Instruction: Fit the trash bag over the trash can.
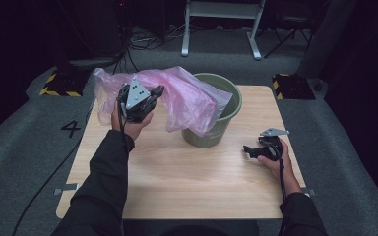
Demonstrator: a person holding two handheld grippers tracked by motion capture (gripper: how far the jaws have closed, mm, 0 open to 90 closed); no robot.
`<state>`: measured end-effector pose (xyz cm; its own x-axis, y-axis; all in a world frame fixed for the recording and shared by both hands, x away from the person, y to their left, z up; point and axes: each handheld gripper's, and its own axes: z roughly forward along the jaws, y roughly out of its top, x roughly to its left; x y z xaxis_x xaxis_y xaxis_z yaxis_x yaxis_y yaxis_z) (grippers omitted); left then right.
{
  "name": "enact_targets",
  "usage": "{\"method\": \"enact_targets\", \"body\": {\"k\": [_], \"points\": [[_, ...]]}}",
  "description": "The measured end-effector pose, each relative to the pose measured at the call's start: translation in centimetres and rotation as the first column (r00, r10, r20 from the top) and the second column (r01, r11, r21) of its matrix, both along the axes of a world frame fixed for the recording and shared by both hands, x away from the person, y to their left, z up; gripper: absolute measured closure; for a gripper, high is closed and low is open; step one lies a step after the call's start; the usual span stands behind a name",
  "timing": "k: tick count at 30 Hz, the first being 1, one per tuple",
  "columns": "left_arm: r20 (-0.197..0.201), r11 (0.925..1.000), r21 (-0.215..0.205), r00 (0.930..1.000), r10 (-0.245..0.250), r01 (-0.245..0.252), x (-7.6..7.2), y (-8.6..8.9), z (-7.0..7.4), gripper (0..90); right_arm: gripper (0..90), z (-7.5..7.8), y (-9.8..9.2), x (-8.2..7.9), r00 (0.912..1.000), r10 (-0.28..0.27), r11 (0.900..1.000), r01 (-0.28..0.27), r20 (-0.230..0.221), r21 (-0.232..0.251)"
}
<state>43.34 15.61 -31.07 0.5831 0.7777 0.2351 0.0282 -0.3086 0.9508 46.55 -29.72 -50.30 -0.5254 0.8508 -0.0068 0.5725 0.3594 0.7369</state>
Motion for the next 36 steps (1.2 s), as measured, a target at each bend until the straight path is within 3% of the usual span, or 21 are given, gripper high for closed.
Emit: {"method": "enact_targets", "body": {"k": [9, 11, 16, 19, 23, 29, 32, 36], "points": [[-0.003, 0.9972, 0.065, 0.9993, 0.037, -0.037, 2.1, -3.3, -0.4, 89.6, 19.4, 0.1, 0.0, 0.2, 0.9999, 0.012, 1.0, -0.012, -0.004, -0.004], [-0.006, 0.997, 0.059, 0.9987, 0.051, -0.05, 2.7, -3.8, -0.5, 89.6, 21.1, 0.2, 0.0, 0.1, 0.9999, 0.013, 1.0, -0.013, -0.011, -0.007], [-0.005, 0.9905, 0.087, 0.9942, 0.107, -0.106, 4.4, -4.9, -0.5, 89.6, 22.0, 0.4, 0.2, 0.2, 0.9996, 0.025, 1.0, -0.025, -0.013, 0.005], [-0.013, 0.9878, 0.108, 0.9934, 0.114, -0.112, 4.9, -5.5, -0.8, 89.6, 22.8, 0.9, 0.3, 0.2, 0.9996, 0.027, 0.999, -0.027, -0.001, 0.019], [-0.021, 0.9884, 0.115, 0.9945, 0.102, -0.099, 5.0, -5.7, -1.2, 89.6, 22.2, 2.3, 0.2, 0.3, 0.999, 0.024, 0.997, -0.027, 0.038, 0.068], [-0.025, 0.9858, 0.133, 0.994, 0.107, -0.103, 4.9, -6.0, -1.6, 89.6, 21.2, 5.7, 1.0, 0.0, 0.9929, 0.045, 0.996, -0.053, 0.11, 0.069], [-0.042, 0.9895, 0.093, 0.9924, 0.115, -0.111, 5.2, -6.1, -1.8, 89.6, 21.2, 7.4, 0.9, 0.1, 0.9896, 0.053, 0.997, -0.06, 0.134, 0.055], [-0.019, 0.9718, 0.17, 0.9854, 0.169, -0.163, 5.7, -6.7, -2.0, 89.7, 21.1, 10.3, 0.7, 0.3, 0.9804, 0.035, 0.994, -0.055, 0.194, 0.097]]}}
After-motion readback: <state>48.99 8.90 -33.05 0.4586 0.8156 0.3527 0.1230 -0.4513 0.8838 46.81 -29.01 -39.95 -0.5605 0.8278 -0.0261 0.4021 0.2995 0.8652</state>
